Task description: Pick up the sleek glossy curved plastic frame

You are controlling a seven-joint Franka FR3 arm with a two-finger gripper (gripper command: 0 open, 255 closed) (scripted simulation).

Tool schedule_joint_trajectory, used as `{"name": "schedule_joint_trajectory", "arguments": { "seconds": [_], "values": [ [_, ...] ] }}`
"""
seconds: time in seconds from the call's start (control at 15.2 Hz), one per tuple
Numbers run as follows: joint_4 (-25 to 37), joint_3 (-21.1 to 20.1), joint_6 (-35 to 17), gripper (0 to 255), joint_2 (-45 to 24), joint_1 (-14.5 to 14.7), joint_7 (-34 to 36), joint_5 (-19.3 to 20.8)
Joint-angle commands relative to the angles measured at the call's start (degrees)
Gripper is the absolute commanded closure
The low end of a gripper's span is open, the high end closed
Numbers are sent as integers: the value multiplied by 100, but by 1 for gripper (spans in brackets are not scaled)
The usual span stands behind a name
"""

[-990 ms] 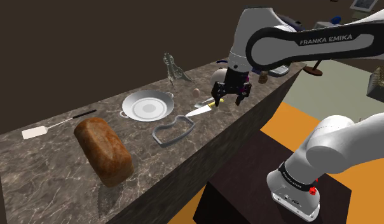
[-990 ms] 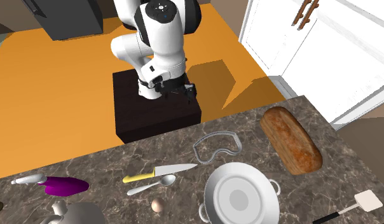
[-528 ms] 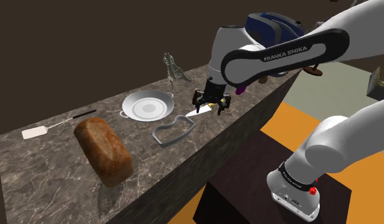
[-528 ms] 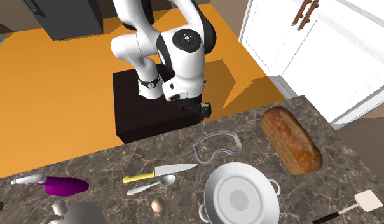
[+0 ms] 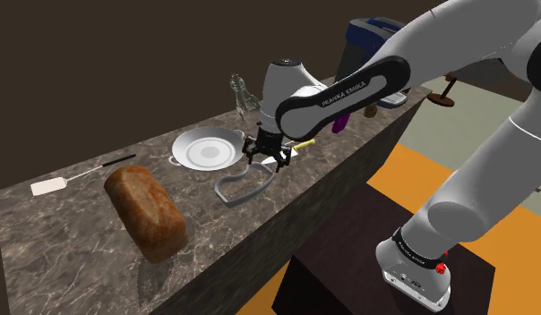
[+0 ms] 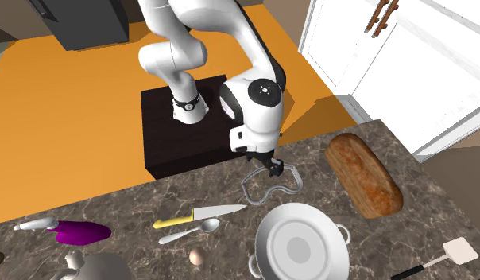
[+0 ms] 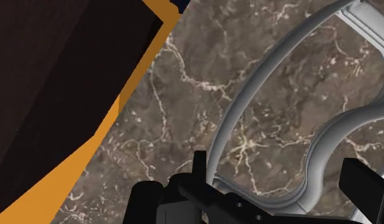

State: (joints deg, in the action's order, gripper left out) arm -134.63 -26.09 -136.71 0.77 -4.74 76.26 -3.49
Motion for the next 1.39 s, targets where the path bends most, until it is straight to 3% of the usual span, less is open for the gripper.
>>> {"name": "schedule_joint_trajectory", "arguments": {
  "seconds": [0.0, 0.33, 0.92, 0.99, 1.32],
  "values": [
    [256, -32, -222, 0, -471, 15, 631, 324],
    [1074, 229, -533, 0, -1608, 291, 1925, 1097],
    [1017, 402, -1015, 0, -2066, 424, 2128, 1406],
    [999, 400, -1021, 255, -2054, 417, 2120, 1400],
    [1005, 399, -1016, 255, -2055, 419, 2123, 1399]
  ]
}}
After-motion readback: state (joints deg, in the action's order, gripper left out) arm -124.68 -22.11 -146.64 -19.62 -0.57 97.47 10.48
